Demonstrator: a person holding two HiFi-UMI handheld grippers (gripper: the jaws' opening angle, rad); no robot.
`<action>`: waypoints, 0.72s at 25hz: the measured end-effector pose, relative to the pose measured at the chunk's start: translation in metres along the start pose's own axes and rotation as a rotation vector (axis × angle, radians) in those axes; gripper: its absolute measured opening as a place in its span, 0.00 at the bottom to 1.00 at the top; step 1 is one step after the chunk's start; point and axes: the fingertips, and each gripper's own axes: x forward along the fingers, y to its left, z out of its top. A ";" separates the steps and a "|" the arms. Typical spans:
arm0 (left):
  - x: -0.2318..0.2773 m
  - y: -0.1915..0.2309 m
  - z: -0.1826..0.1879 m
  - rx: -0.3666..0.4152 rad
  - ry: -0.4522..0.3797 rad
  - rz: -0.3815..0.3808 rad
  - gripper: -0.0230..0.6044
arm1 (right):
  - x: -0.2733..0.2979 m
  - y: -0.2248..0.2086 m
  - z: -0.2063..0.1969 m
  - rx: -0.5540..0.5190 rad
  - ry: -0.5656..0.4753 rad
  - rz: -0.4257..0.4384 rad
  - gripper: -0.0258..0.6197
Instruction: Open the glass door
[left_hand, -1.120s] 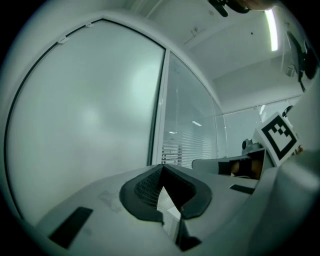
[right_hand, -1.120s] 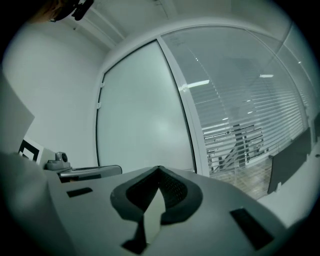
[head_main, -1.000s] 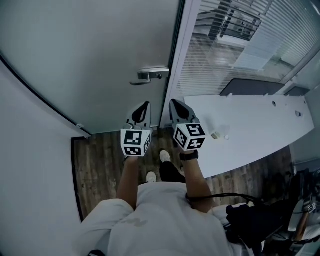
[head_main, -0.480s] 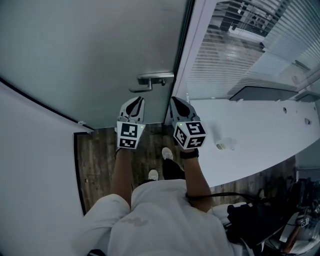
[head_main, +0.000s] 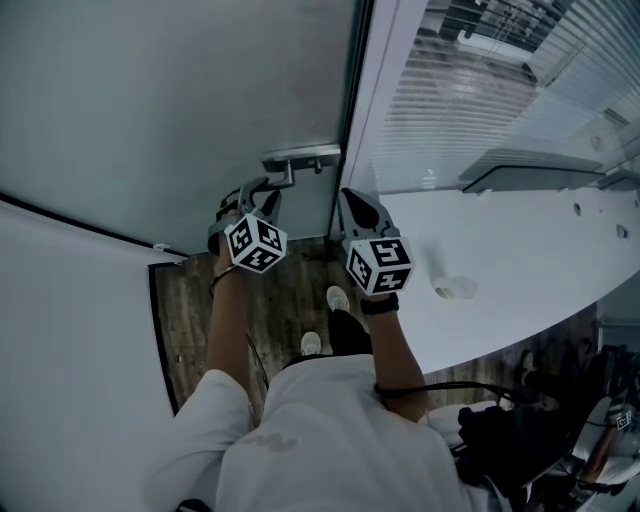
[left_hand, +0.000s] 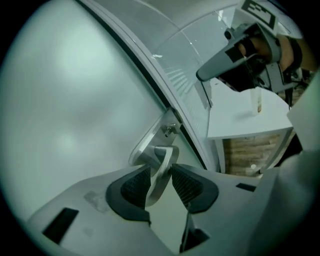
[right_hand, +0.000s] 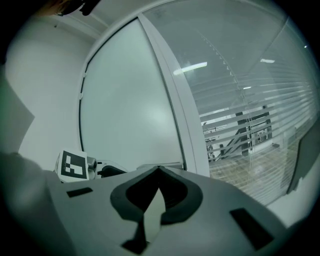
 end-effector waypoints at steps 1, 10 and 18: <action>0.004 0.000 -0.001 0.032 0.015 -0.007 0.21 | 0.000 -0.004 0.000 0.002 0.001 -0.006 0.03; 0.013 -0.002 -0.001 0.128 0.022 0.011 0.21 | 0.005 -0.026 -0.009 0.020 0.023 -0.044 0.03; 0.019 -0.005 -0.007 0.170 0.145 0.081 0.21 | 0.005 -0.021 -0.022 0.040 0.025 -0.034 0.03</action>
